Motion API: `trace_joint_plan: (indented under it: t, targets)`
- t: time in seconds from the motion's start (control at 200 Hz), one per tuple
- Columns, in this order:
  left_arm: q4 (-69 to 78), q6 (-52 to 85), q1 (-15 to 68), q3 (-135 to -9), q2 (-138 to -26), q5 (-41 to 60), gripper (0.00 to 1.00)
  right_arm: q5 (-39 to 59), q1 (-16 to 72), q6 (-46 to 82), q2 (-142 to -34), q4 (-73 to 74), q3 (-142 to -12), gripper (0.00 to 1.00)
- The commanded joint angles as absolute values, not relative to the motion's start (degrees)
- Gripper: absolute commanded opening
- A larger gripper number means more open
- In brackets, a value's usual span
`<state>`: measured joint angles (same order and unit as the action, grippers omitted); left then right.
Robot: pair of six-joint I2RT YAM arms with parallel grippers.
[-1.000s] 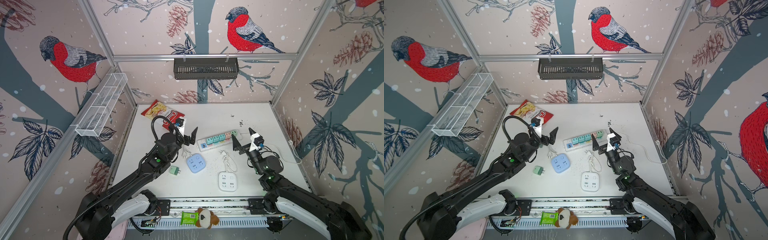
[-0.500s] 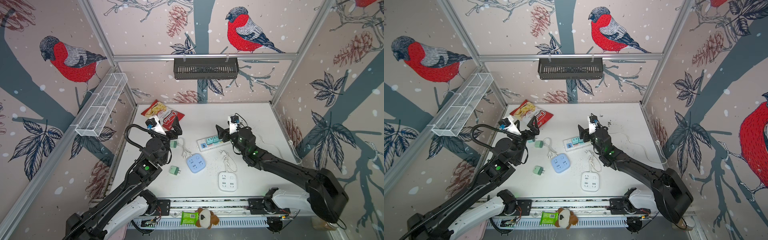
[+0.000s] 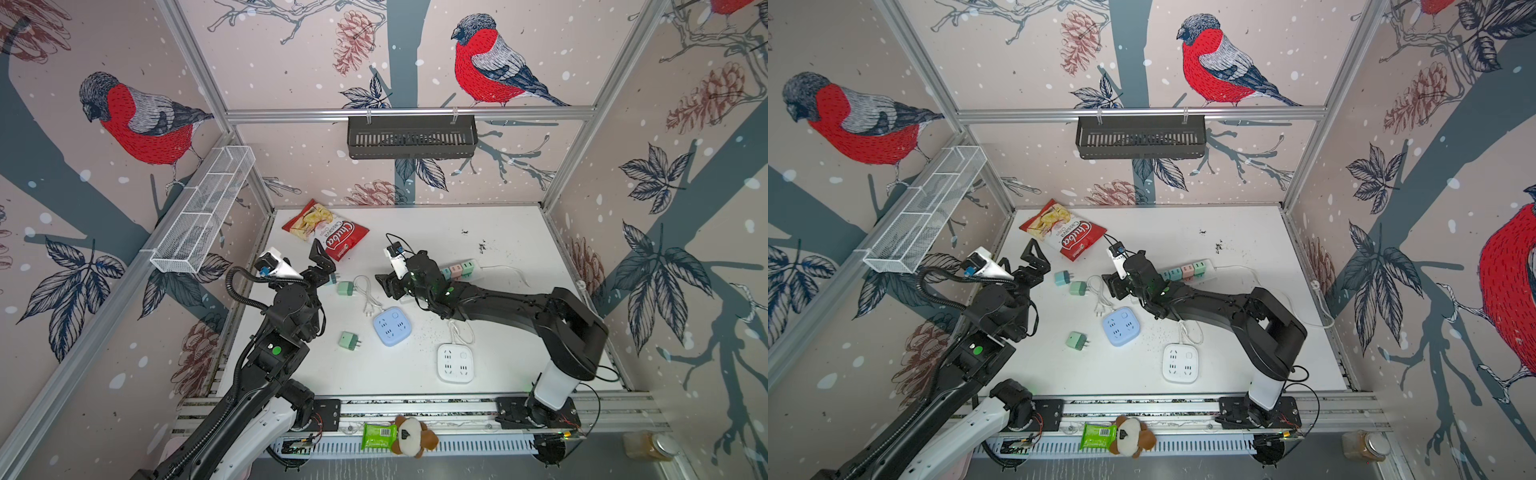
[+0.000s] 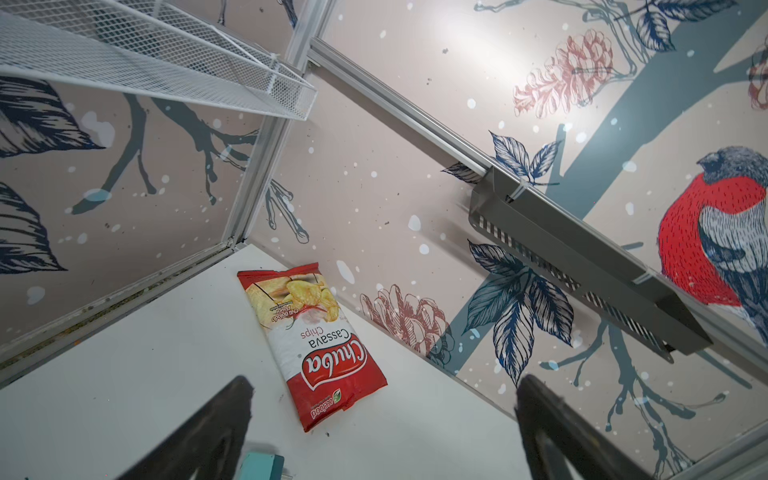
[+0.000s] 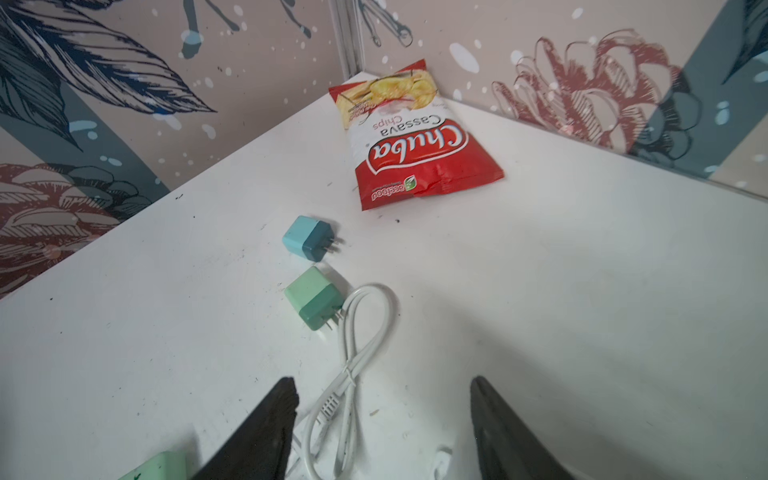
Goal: Insert the plug
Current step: 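Lower the right gripper and close it on the light green charger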
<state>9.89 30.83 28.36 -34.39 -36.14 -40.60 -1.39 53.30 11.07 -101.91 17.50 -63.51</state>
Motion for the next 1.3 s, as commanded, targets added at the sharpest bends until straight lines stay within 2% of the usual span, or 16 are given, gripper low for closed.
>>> trace_joint_plan:
  t: [0.0,0.46,0.74,0.926,1.146,1.296]
  targets:
    - [8.2,35.48,26.99,-33.42,-34.13,-40.83,0.98,2.77,53.77,9.7,-106.88,13.52,-68.22,0.67]
    - [11.99,32.05,26.24,-32.97,-34.11,-43.04,0.98,4.03,55.96,2.8,-131.06,-2.37,-97.02,0.74]
    - [12.85,31.55,25.92,-33.05,-35.61,-43.26,0.98,5.19,55.85,-0.3,-140.15,-7.12,-107.93,0.74]
    - [12.92,31.38,25.79,-33.05,-35.76,-43.19,0.98,7.35,56.3,-2.13,-142.29,-8.14,-109.93,0.73]
    - [12.48,31.54,25.77,-33.3,-36.03,-41.98,0.98,5.24,58.62,-4.92,-141.92,-8.39,-109.16,0.68]
    - [12.0,31.73,25.76,-33.3,-35.64,-41.57,0.98,4.76,58.79,-4.79,-141.94,-8.62,-109.02,0.6]
